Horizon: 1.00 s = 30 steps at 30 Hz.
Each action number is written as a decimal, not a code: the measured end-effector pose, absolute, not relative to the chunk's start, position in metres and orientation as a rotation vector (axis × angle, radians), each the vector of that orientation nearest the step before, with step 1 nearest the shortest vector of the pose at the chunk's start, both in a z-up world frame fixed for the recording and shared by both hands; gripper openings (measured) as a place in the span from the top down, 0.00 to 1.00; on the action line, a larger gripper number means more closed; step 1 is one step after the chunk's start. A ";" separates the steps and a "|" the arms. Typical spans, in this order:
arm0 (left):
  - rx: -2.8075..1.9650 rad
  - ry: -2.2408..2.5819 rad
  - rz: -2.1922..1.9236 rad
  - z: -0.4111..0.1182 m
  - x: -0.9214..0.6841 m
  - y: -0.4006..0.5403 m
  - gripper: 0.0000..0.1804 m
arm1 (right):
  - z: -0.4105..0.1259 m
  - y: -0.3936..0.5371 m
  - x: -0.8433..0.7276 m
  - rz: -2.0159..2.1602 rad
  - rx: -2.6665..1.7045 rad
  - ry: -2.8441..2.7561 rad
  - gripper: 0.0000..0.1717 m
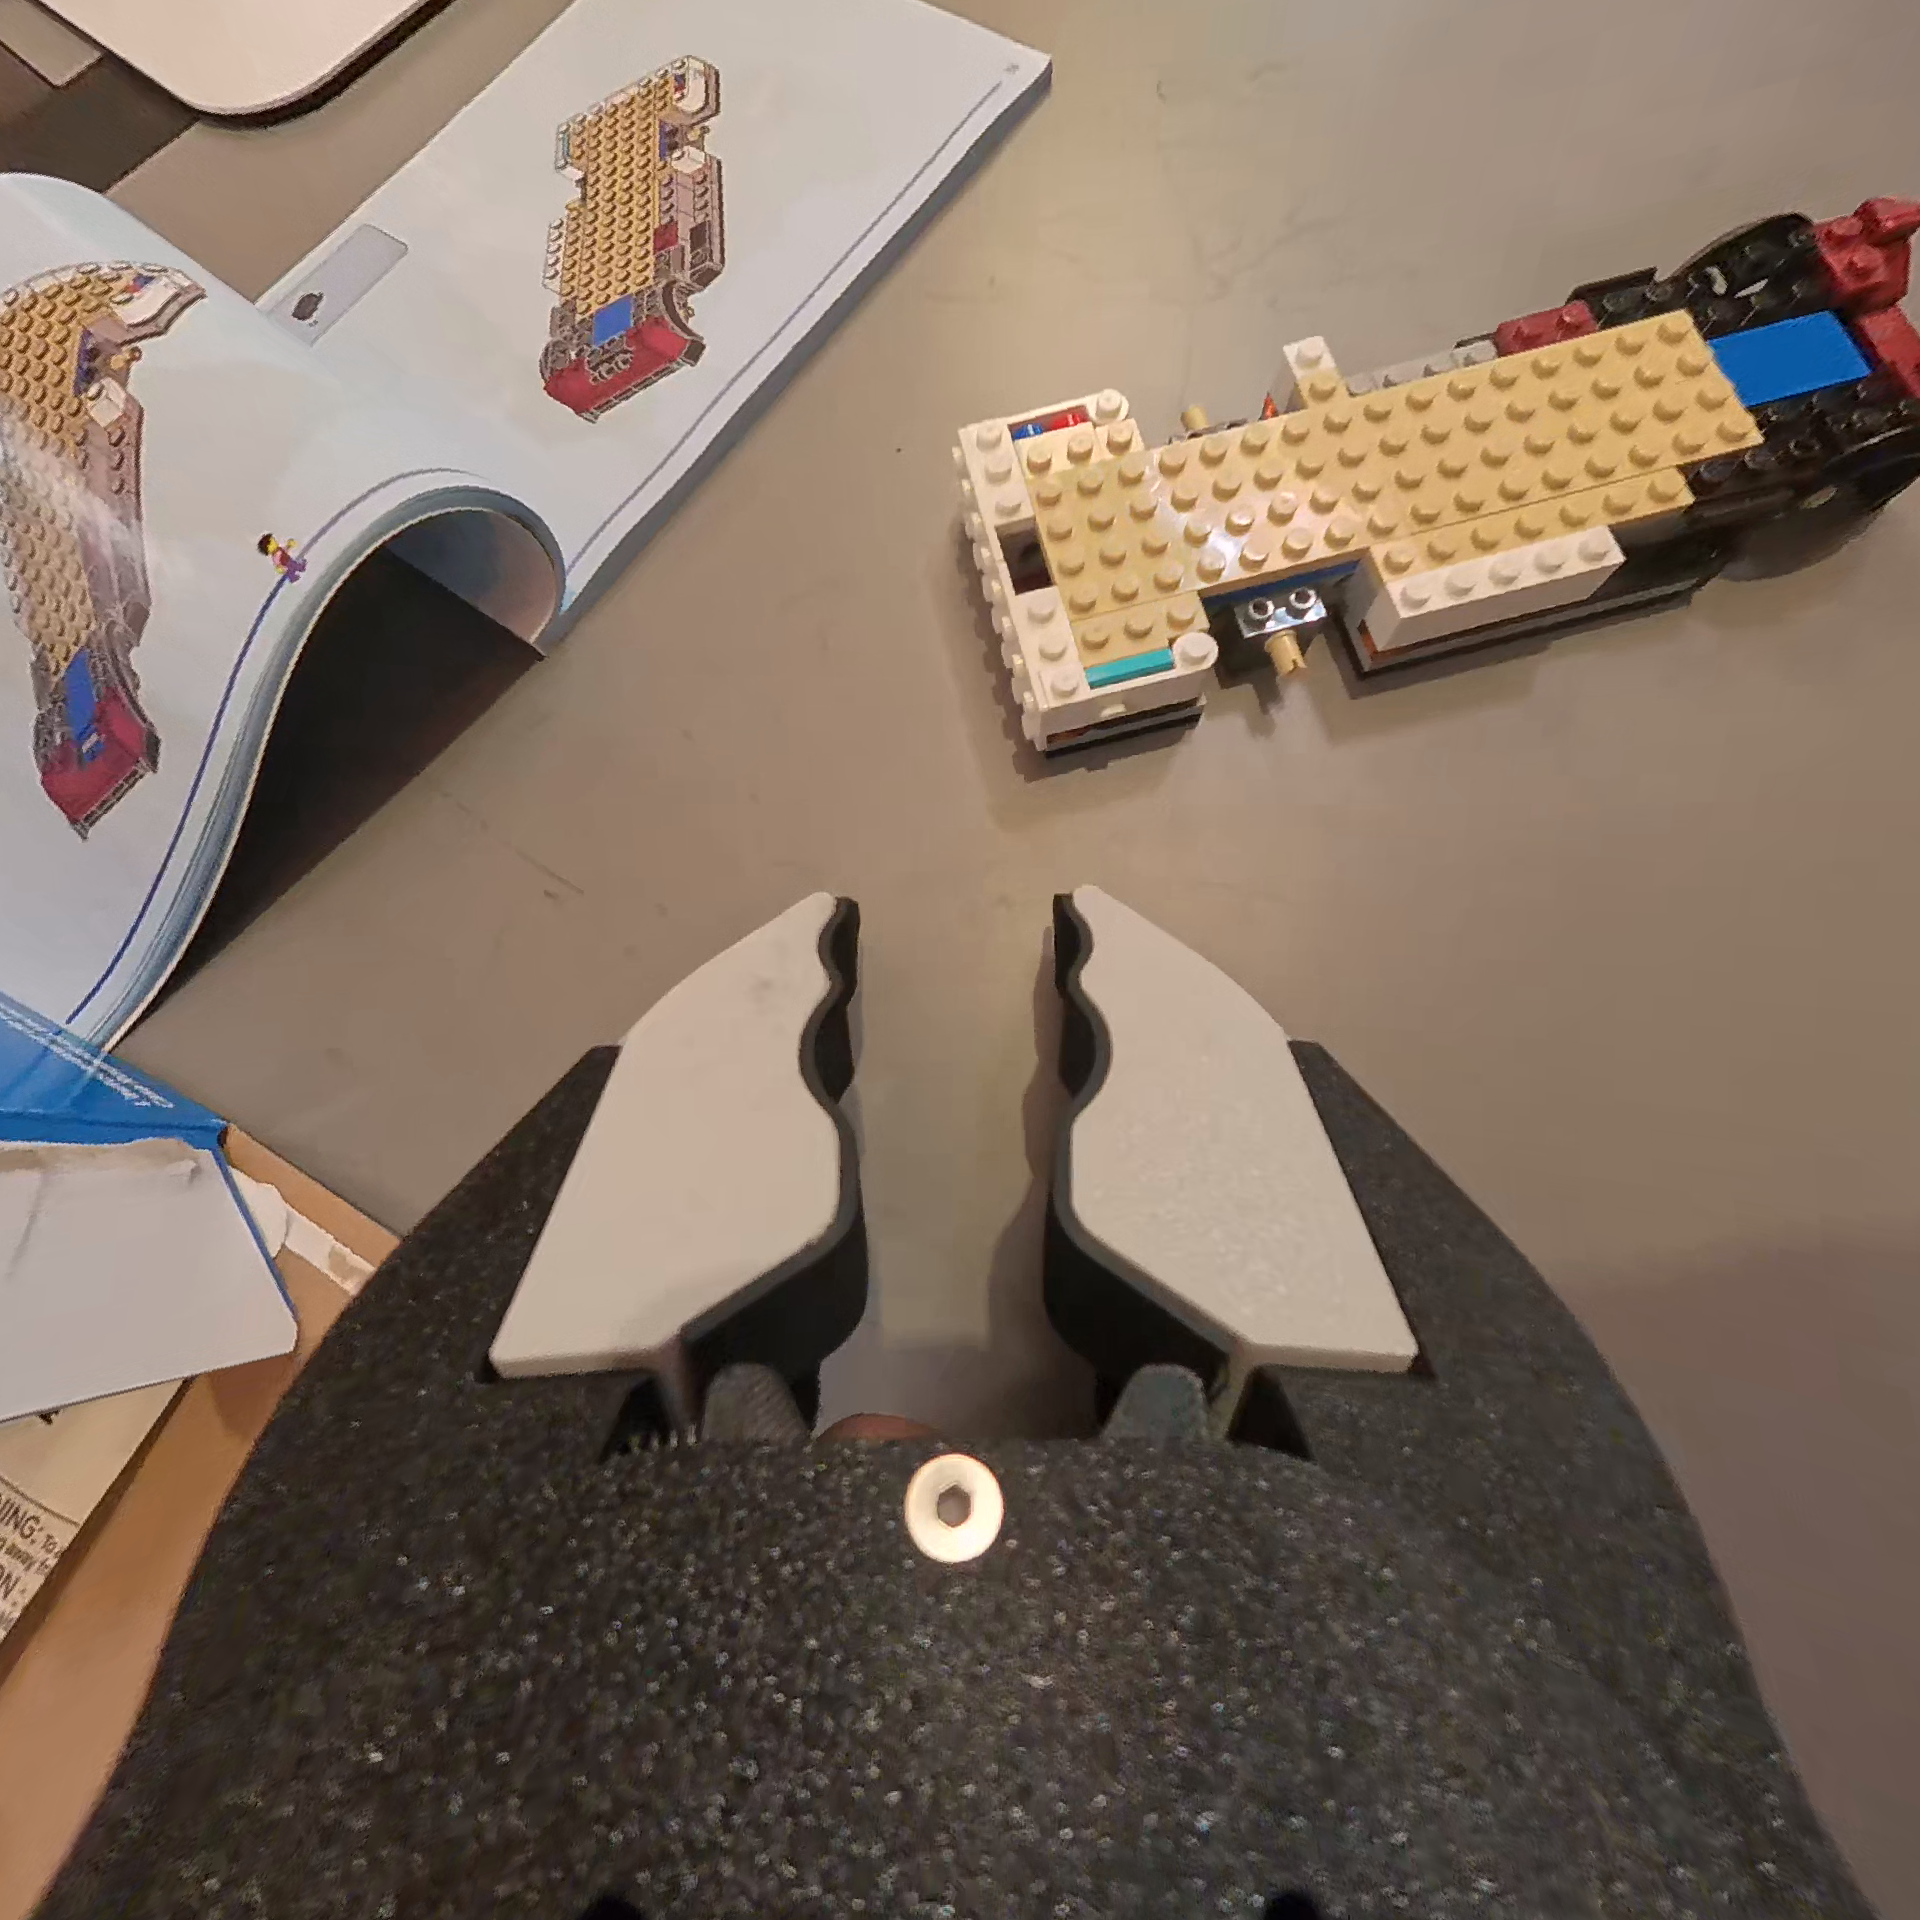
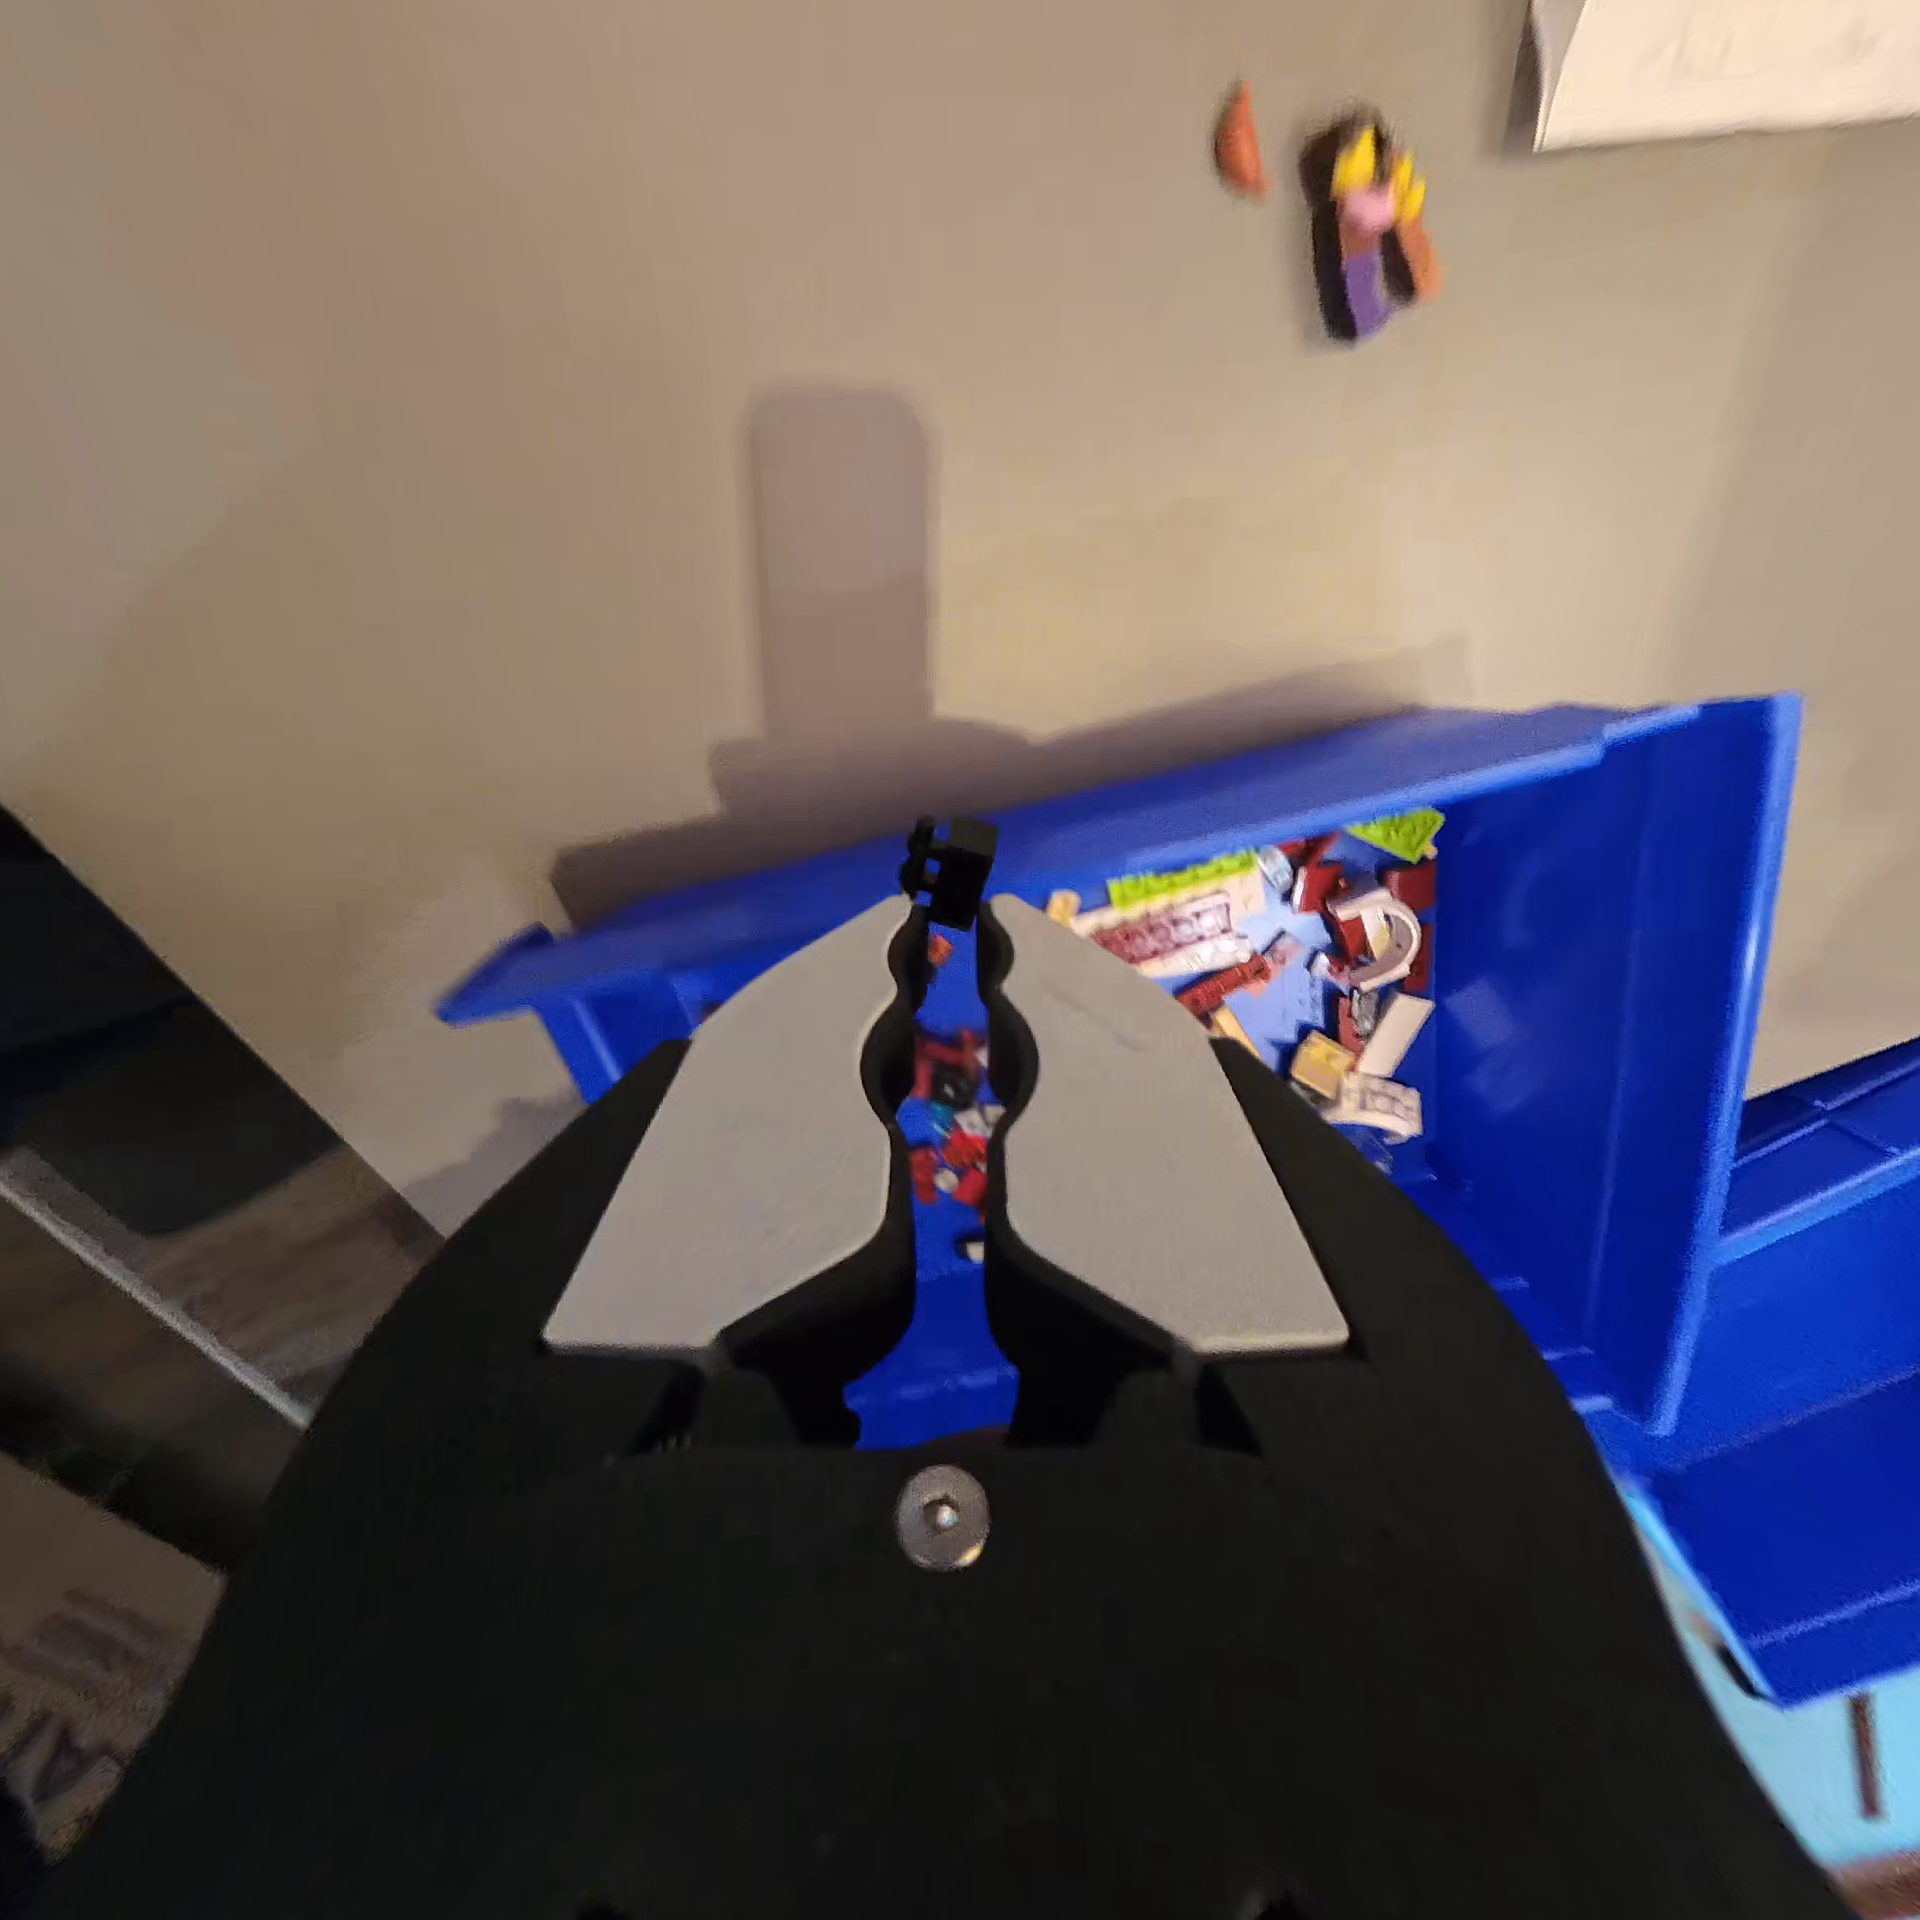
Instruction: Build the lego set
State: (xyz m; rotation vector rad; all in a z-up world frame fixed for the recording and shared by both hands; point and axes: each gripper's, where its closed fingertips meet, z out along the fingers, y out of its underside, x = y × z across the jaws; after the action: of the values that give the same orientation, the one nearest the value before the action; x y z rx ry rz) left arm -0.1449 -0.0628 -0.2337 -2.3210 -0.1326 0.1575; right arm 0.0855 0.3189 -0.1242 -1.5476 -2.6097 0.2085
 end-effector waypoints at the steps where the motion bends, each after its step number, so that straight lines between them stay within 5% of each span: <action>1: -2.317 -0.139 0.162 -0.233 -0.145 -0.063 0.80 | -0.120 0.307 0.080 0.241 -1.578 -2.568 0.95; 19: -1.884 0.457 0.460 -0.169 -0.071 -0.020 0.79 | -0.142 0.068 0.006 1.511 -1.486 -2.143 0.95; 30: -1.645 0.734 0.377 -0.155 -0.009 0.001 0.76 | -0.149 0.004 0.012 2.009 -1.259 -2.167 0.95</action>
State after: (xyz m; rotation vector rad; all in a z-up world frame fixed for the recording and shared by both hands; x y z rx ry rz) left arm -0.0087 0.0011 -0.1550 -1.6446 0.7335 0.3774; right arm 0.0122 0.0045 -0.1486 -1.2594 -2.1666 2.0092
